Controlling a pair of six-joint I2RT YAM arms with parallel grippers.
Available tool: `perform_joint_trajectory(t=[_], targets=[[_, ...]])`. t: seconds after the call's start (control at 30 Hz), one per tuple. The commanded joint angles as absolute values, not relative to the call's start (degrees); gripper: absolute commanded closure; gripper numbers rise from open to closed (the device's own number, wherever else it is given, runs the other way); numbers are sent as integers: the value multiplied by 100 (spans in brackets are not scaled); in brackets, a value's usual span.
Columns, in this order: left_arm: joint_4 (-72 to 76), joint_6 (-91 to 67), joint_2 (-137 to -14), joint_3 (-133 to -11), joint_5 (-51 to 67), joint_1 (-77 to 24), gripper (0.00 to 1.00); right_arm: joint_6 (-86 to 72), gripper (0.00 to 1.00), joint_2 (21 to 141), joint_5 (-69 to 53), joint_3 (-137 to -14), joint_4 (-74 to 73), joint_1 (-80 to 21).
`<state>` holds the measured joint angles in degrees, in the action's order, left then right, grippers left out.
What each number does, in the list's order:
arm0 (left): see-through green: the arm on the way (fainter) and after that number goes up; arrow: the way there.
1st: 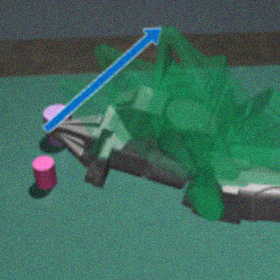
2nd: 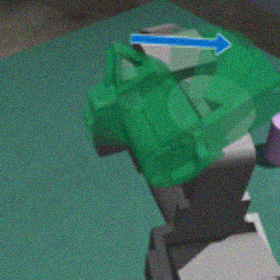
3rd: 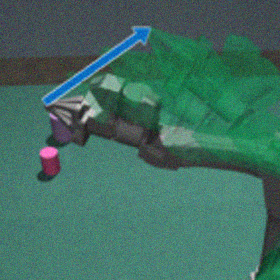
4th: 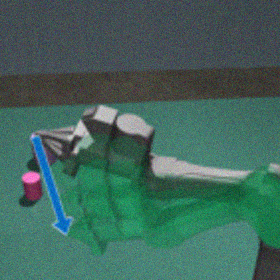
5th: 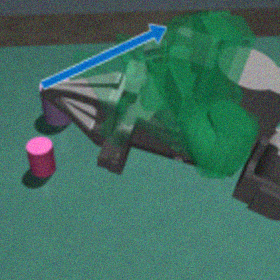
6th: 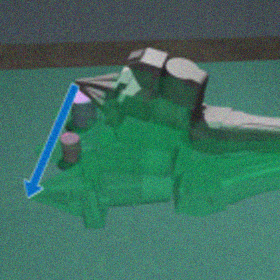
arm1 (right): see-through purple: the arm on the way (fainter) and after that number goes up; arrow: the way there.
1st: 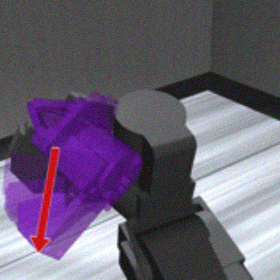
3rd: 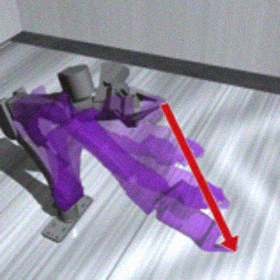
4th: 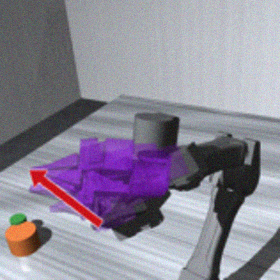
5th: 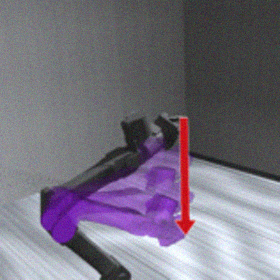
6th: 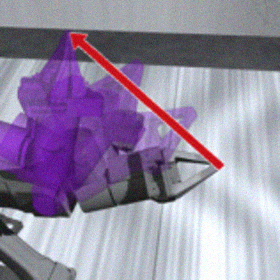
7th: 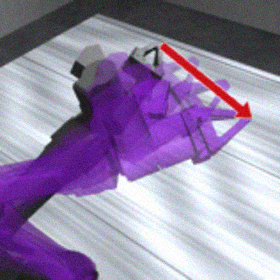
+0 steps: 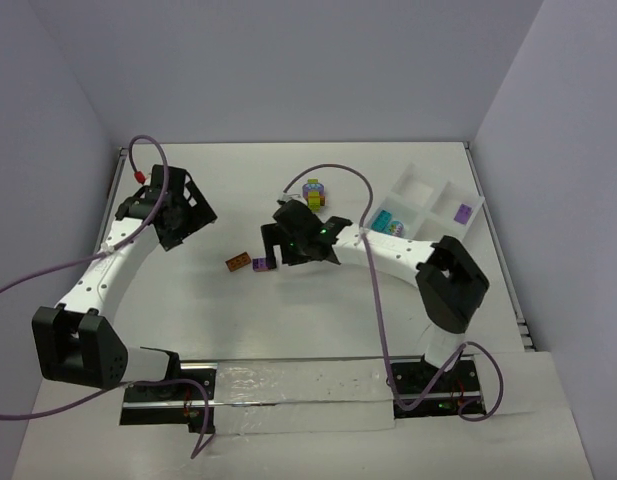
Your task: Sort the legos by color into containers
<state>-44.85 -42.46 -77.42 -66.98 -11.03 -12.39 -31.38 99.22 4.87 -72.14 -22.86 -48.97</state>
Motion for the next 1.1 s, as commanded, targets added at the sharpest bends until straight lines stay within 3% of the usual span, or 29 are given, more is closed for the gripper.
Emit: perform_joint_trajectory(t=[0.0,0.4,0.67,1.07], targets=[[-4656,-4375,-7473,-6814,-1274,-1195,2,-3552,0,10439,1322,-8088,-2292,-5356],[-4587,-4305,-7173,-6414,-1251,-1195,2,-3897,0,11763,1593,-9178,-2961,-5484],[-4546,-4240,-7200,-6328,-1294,-1201,2,-3996,0,12158,1384,-9399,-3057,-5484],[-4446,-4156,-7317,-6355,-1272,-1195,2,-3912,4,12654,2133,-9923,-3467,-5575]])
